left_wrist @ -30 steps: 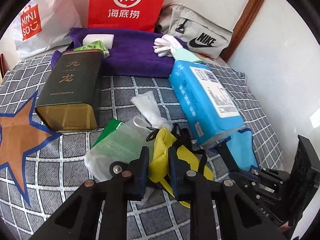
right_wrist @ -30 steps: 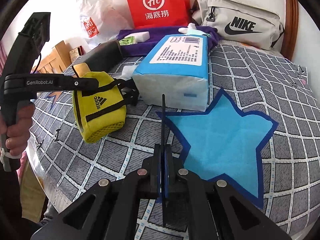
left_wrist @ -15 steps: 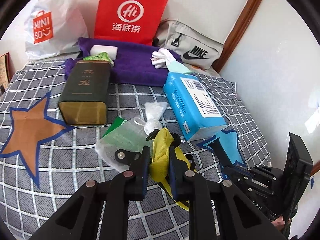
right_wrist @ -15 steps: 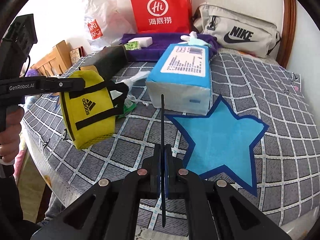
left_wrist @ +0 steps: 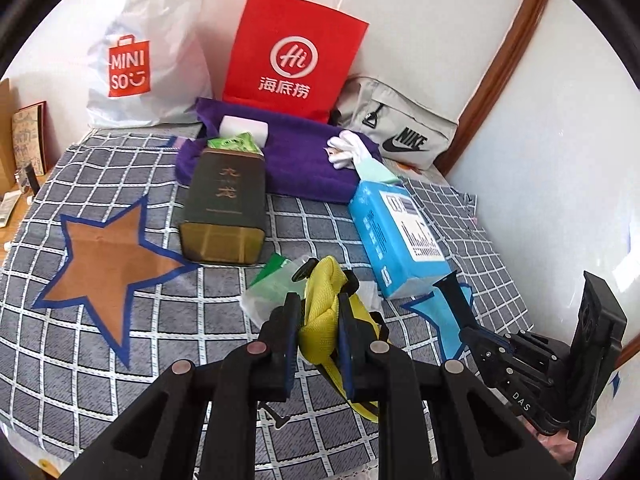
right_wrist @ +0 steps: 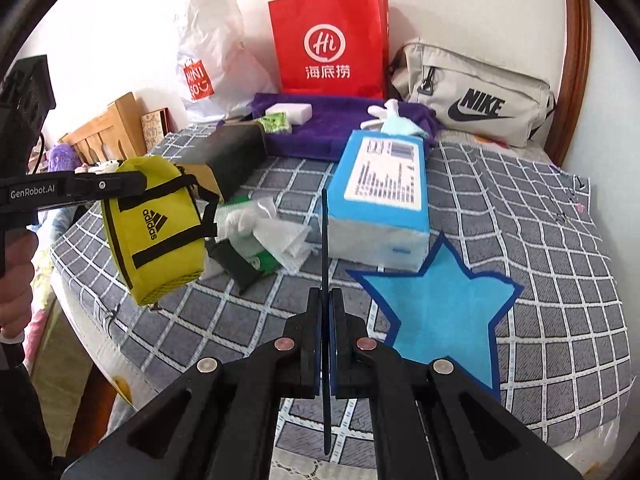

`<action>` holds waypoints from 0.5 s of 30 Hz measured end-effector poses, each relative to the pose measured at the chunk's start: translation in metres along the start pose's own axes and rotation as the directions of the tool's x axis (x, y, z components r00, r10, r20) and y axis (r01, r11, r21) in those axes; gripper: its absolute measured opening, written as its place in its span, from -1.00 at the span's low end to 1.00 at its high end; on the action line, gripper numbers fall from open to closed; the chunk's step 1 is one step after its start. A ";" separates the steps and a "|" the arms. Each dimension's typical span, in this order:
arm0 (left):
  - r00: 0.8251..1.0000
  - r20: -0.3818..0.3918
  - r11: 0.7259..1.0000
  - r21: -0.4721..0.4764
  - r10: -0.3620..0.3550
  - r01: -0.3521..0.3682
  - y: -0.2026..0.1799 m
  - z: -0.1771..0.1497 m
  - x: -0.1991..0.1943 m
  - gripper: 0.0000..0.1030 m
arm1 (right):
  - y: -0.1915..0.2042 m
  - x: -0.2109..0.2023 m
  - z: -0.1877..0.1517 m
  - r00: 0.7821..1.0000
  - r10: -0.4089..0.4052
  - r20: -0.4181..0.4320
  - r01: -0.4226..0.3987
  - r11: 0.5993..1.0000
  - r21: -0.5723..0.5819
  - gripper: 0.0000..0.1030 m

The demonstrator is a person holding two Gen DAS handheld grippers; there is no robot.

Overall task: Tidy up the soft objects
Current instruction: 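Lift and carry the yellow pouch onto the purple towel with the left tool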

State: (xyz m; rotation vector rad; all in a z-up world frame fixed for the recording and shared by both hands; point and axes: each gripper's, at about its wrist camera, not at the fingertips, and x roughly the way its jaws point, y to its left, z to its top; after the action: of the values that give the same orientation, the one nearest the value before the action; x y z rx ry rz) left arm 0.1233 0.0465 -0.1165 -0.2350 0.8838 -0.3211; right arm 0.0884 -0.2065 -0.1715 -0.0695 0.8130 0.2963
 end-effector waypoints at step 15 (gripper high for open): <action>0.998 0.057 0.999 -0.040 0.032 -0.030 0.021 0.031 -0.023 -0.68 | -0.006 -0.008 0.041 0.998 -0.017 0.054 0.017 1.000 0.007 -0.95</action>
State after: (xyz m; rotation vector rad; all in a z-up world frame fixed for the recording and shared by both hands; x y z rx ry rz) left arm 0.1380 0.0764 -0.0875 -0.2654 0.8369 -0.2672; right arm 0.1132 -0.2066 -0.1380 -0.0619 0.7598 0.2781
